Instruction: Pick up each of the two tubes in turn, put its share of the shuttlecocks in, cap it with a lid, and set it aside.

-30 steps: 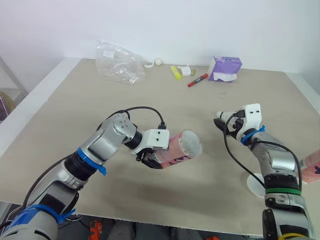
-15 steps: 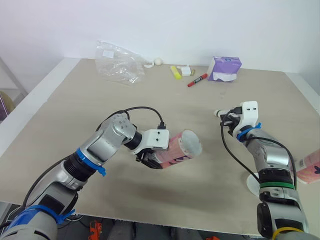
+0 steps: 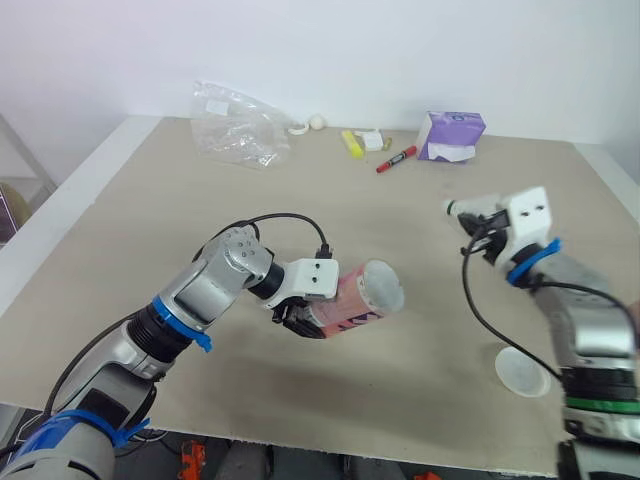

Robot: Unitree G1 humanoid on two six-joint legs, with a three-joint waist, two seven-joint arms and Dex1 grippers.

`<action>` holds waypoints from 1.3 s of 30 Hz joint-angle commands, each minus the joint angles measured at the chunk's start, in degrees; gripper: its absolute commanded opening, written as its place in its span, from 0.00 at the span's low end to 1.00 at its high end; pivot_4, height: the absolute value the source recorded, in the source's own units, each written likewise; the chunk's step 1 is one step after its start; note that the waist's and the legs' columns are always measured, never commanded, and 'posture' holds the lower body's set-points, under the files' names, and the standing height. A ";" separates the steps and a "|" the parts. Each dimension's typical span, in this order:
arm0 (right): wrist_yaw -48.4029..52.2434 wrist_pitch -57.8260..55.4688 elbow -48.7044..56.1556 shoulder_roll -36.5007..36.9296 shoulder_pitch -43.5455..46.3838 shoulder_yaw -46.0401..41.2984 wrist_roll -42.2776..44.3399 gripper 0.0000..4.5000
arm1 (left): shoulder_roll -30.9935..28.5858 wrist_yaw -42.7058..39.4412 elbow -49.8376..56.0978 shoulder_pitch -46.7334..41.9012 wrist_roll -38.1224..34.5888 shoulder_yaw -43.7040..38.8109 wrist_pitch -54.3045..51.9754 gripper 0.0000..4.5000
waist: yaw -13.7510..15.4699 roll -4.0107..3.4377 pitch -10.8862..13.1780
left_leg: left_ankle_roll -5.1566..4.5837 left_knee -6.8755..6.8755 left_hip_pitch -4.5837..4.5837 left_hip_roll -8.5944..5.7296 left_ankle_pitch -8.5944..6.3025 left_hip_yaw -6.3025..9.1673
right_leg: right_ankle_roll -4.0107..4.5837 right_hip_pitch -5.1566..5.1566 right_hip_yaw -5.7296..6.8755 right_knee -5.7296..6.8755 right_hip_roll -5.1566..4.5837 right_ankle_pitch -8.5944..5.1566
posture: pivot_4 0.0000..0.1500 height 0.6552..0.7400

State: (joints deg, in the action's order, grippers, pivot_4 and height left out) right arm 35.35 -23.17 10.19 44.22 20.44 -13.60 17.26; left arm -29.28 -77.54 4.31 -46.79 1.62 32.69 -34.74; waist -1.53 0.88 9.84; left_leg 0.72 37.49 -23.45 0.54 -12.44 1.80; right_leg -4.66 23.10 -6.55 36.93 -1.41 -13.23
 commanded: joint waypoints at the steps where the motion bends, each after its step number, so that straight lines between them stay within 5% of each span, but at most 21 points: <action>1: 12.95 2.12 13.31 8.59 -2.34 -6.92 7.49 0.01 | -0.14 0.53 -1.65 0.93 0.59 1.71 0.18 0.64 | 0.06 0.00 0.00 | 0.00 0.00 0.02 0.02 0.00 0.00 | 0.02 -0.01 0.01 0.00 0.02 -0.01 | 1.00 1.00; 9: 29.77 2.76 27.28 21.65 -8.65 -11.35 15.22 0.01 | 0.34 0.58 -4.08 0.15 0.42 1.68 1.29 0.64 | 0.00 0.12 0.03 | 0.00 0.06 0.11 0.07 0.00 -0.02 | 0.23 -0.09 0.04 0.00 0.00 -0.11 | 1.00 1.00; 21: 28.86 8.70 28.89 20.41 -3.82 3.41 7.77 0.01 | 1.03 0.73 -5.53 -0.88 0.68 1.38 1.44 0.64 | 0.34 0.16 0.04 | 0.01 0.09 0.07 0.03 0.00 -0.11 | 0.23 -0.05 0.04 -0.01 -0.10 -0.11 | 1.00 1.00; 24: 29.28 7.43 28.61 20.59 -2.18 3.57 9.35 0.20 | 0.89 0.83 -5.53 -0.88 0.73 1.25 1.41 0.64 | 0.37 0.18 0.04 | 0.02 0.09 0.04 0.03 0.01 -0.09 | 0.23 -0.05 0.05 -0.02 -0.11 -0.12 | 1.00 1.00; 32: 28.58 -2.57 24.90 22.77 2.75 -3.56 19.27 0.99 | 0.87 0.94 -5.11 -0.68 0.75 1.40 1.19 0.64 | 0.36 0.18 0.04 | 0.01 0.09 0.04 0.04 0.01 -0.07 | 0.25 -0.06 0.06 -0.01 -0.11 -0.12 | 1.00 1.00; 35: 28.41 -4.13 22.01 23.58 4.20 -3.59 19.11 0.99 | 0.99 0.93 -5.14 -0.72 0.81 1.56 1.27 0.64 | 0.36 0.19 0.04 | 0.01 0.09 0.04 0.06 0.01 -0.09 | 0.26 -0.06 0.06 -0.01 -0.11 -0.11 | 1.00 1.00; 39: 28.37 -3.53 20.70 22.88 7.13 3.15 15.78 0.54 | 1.58 0.71 -5.59 -1.09 0.88 2.04 1.98 0.64 | 0.34 0.15 0.03 | 0.01 0.09 0.05 0.07 0.01 -0.13 | 0.26 -0.04 0.06 -0.01 -0.11 -0.11 | 1.00 1.00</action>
State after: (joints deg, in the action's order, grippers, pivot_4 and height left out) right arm 63.70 -27.09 30.17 66.92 26.18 -12.35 34.29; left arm -28.22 -78.10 0.49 -48.22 0.91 32.71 -32.66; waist -1.19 1.04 9.86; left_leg 0.74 37.59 -23.40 0.61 -12.43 1.68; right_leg -4.40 23.07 -6.48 36.92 -1.53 -13.34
